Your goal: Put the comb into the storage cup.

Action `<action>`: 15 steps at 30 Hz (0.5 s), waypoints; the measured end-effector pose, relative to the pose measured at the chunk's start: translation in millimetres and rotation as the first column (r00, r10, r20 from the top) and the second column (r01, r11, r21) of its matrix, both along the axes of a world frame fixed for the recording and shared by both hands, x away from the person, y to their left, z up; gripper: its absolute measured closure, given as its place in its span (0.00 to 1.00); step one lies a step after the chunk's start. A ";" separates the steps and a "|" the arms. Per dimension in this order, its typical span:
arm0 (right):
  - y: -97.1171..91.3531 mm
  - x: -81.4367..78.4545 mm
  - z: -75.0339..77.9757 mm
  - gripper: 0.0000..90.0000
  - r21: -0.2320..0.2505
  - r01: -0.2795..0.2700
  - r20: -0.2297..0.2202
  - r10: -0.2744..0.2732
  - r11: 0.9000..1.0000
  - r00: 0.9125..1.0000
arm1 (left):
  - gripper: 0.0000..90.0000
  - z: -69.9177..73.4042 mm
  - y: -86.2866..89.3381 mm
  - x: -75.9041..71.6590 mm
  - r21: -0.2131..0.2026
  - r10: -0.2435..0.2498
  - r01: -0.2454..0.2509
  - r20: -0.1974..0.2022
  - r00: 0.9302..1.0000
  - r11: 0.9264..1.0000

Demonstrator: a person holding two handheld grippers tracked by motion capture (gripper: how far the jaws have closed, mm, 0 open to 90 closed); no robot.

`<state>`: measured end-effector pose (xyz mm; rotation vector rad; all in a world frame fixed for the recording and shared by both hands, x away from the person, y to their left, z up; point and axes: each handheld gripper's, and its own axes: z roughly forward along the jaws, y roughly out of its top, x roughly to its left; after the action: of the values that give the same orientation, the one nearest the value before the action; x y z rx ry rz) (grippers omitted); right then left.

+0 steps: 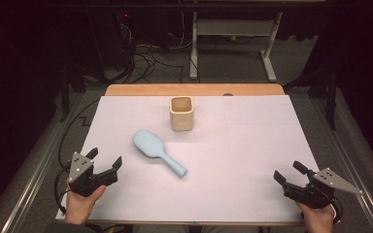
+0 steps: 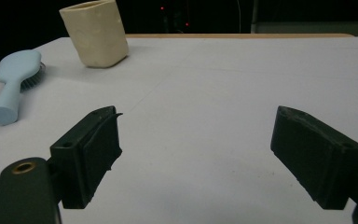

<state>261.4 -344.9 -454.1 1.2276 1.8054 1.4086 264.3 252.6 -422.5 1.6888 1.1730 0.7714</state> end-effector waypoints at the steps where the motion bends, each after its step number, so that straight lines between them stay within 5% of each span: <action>1: 0.0 0.0 0.0 0.18 0.000 0.000 0.000 0.000 1.000 1.000 | 0.18 0.3 -1.3 1.1 -0.002 -0.004 0.004 -0.001 1.000 1.000; 15: 0.3 0.1 0.1 0.18 0.000 -0.004 0.003 0.004 1.000 1.000 | 0.20 7.0 -18.4 10.1 0.000 -0.052 0.052 0.002 0.999 0.999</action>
<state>261.4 -344.6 -454.1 1.2225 1.8064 1.4121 274.5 234.2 -415.5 1.7115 1.1230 0.7402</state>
